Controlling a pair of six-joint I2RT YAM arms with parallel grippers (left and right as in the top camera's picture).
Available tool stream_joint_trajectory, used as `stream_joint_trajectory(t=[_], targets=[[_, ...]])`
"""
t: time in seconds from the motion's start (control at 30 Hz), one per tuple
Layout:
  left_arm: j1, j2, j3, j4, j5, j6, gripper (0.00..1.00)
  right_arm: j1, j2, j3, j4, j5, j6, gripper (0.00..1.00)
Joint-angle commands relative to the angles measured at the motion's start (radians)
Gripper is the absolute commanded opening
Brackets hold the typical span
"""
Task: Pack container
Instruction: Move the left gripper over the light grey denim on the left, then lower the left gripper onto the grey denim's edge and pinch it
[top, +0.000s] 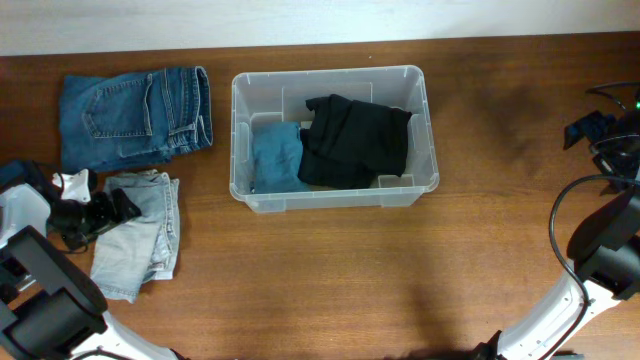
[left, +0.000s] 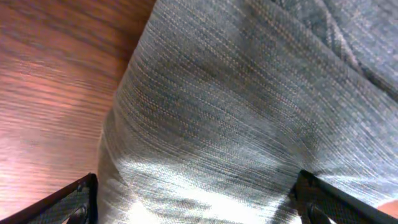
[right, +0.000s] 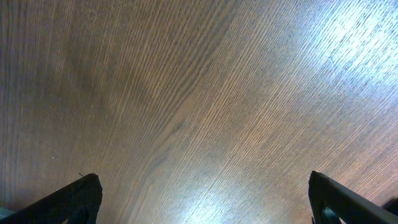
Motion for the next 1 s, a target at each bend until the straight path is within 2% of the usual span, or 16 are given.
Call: stream_joint_trajectory(t=[0.0, 0.23, 0.37, 0.47, 0.7, 0.8, 0.97], targets=[[-0.003, 0.023, -0.003, -0.009, 0.137, -0.003, 0.99, -0.001, -0.019, -0.003, 0.001, 0.016, 0.01, 0.98], [-0.003, 0.023, -0.003, -0.016, 0.243, -0.003, 0.99, -0.001, -0.019, -0.003, 0.001, 0.016, 0.009, 0.98], [-0.003, 0.023, -0.003, -0.007, 0.239, -0.001, 0.99, -0.001, -0.019, -0.003, 0.0, 0.016, 0.01, 0.98], [-0.003, 0.023, -0.003, -0.006, 0.234, 0.066, 0.99, -0.001, -0.019, -0.003, 0.001, 0.016, 0.01, 0.98], [-0.002, 0.023, -0.003, -0.021, 0.156, 0.111, 0.99, -0.001, -0.019, -0.003, 0.0, 0.016, 0.01, 0.98], [-0.003, 0.023, -0.003, -0.048, 0.173, 0.105, 0.99, -0.001, -0.019, -0.003, 0.0, 0.016, 0.009, 0.98], [-0.003, 0.023, -0.003, -0.058, 0.215, -0.005, 0.99, -0.001, -0.019, -0.003, 0.0, 0.016, 0.009, 0.98]])
